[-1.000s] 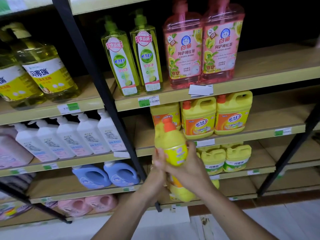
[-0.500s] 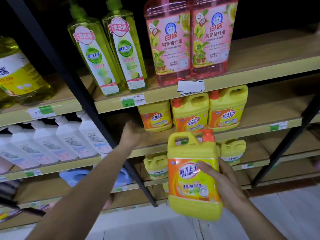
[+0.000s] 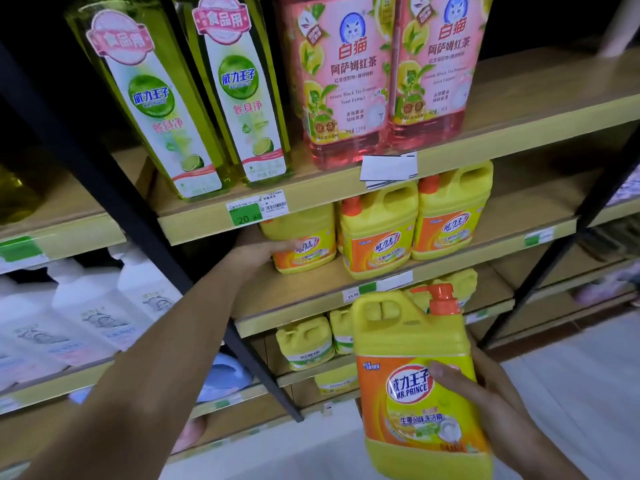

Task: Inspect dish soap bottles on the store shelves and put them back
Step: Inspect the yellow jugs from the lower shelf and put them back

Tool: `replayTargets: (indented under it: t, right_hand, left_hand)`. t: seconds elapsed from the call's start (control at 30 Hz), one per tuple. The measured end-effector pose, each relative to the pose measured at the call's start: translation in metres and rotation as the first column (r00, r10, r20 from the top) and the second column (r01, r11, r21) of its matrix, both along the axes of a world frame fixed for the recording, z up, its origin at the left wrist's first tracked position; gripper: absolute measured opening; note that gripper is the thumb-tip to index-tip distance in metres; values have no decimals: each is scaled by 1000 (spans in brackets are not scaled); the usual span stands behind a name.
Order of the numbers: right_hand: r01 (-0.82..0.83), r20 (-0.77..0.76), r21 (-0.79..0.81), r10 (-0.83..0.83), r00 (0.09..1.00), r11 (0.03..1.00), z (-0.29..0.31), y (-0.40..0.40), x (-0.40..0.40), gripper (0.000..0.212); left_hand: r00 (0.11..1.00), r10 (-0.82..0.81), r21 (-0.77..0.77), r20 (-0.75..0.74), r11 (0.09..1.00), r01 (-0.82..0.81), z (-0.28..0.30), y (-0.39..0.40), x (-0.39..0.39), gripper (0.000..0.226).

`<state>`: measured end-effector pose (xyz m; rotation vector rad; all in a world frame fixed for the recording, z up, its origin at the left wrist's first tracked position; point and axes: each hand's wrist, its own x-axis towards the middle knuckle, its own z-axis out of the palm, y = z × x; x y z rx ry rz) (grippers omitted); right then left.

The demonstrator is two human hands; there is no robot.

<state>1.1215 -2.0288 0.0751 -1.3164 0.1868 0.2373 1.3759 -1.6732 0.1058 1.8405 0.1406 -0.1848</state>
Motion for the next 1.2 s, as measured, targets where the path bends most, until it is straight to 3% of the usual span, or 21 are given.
replayTargets:
  t: [0.17,0.4,0.53,0.63,0.83,0.9,1.03,1.2]
  right_hand:
    - [58,-25,20,-58,998,998,3,11,1,46]
    - [2,-43,-31,-4,999,1000,10,17,13,77]
    - [31,-12,-217,-34,999,976,10,43,33,83]
    - [86,-37,-277,-100,994,957,15,76,59,74]
    - [73,-109,-168,-93,990,983,36,152,127,32]
    - [71,-152,-137,-92,984,988,44,173,150,37]
    - [113,-192,-47,-120,974,992,51,210,189,75]
    - [278,-30,-279,-298,954,919,39,245,228,70]
  left_hand:
    - [965,4,177,262,983,-52,-24,-9,-44,76]
    - [901,88,144,425,976,-163,-21,-6,-127,73]
    - [860,150,116,488,965,-234,-2,5,-174,77]
    - [858,213,49,468,963,-265,19,20,-209,73]
    - [874,319,-3,366,940,-342,34,51,-273,68]
    - [864,364,33,347,916,-400,33,64,-287,66]
    - [866,420,50,273,892,-449,14,95,-309,58]
    - [869,454,68,196,878,-474,9,105,-318,54]
